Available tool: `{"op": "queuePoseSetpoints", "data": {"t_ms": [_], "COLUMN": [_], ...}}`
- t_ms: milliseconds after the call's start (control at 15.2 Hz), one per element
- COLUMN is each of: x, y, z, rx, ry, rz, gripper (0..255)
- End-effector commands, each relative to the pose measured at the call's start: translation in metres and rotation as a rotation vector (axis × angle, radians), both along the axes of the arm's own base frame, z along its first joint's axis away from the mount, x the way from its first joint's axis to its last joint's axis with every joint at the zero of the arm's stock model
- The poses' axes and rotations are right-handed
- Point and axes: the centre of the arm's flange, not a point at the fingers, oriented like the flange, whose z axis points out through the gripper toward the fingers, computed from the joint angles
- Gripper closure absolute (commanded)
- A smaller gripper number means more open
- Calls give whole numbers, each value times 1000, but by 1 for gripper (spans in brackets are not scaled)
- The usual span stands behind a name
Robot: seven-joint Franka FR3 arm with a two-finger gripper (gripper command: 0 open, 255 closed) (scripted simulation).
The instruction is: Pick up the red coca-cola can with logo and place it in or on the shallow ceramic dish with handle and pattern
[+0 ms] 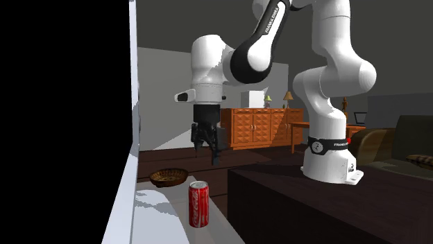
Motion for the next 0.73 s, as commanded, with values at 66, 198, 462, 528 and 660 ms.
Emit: {"op": "queuePoseSetpoints", "data": {"t_ms": [66,198,462,528,660], "x": [13,17,17,17,17], "y": [-9,-12,-13,-13,-13], "z": [-39,-56,-77,-83,-91], "rx": [-3,-4,-4,-4,-4], "ry": [0,0,0,0,0], "rz": [2,3,3,3,3], "gripper": [0,0,0,0,0]}}
